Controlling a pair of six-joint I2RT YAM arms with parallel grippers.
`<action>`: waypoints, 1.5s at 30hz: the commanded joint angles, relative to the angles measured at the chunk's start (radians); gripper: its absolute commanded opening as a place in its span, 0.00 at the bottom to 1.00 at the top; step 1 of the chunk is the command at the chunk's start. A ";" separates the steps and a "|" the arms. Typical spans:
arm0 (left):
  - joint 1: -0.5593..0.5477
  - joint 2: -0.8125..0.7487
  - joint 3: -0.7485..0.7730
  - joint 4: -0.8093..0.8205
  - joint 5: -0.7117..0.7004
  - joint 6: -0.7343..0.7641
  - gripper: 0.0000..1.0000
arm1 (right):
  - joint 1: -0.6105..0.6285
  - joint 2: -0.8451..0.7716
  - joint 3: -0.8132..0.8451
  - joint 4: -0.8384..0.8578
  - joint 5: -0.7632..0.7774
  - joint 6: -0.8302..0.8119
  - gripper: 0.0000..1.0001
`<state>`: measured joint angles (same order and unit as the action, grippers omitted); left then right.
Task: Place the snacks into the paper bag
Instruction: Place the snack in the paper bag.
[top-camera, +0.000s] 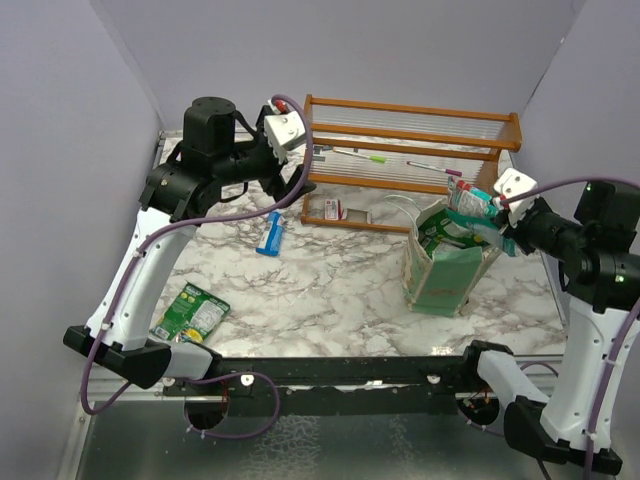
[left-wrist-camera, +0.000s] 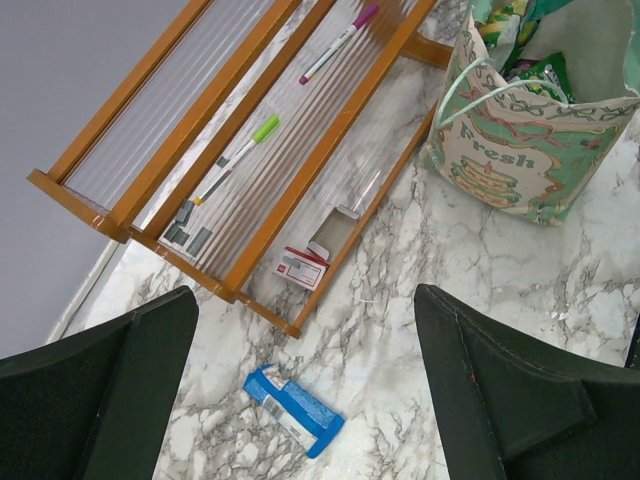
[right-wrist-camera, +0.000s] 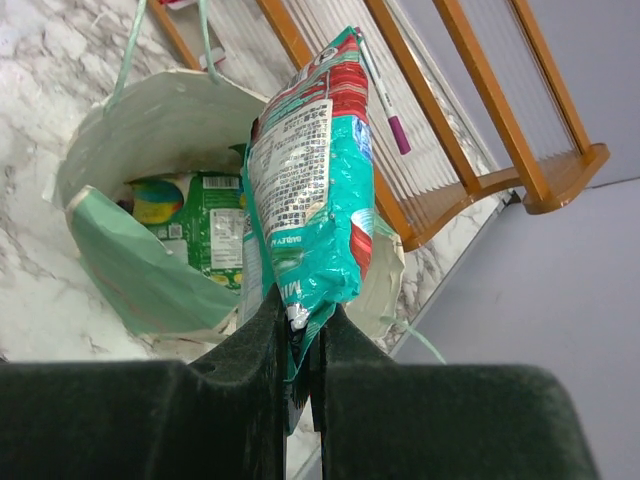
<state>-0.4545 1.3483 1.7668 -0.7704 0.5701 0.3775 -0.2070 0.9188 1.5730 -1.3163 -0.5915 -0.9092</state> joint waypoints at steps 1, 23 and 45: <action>0.007 -0.026 -0.004 0.025 -0.013 0.021 0.93 | -0.006 0.068 0.067 -0.053 0.009 -0.153 0.01; 0.037 -0.026 -0.031 0.037 -0.020 0.034 0.92 | -0.006 0.251 0.026 -0.092 -0.132 -0.413 0.01; 0.037 -0.035 -0.051 0.043 -0.012 0.038 0.93 | -0.005 0.113 -0.024 -0.093 -0.171 -0.328 0.01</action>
<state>-0.4206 1.3411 1.7191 -0.7483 0.5640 0.4038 -0.2070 1.1027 1.5192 -1.4128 -0.7238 -1.2808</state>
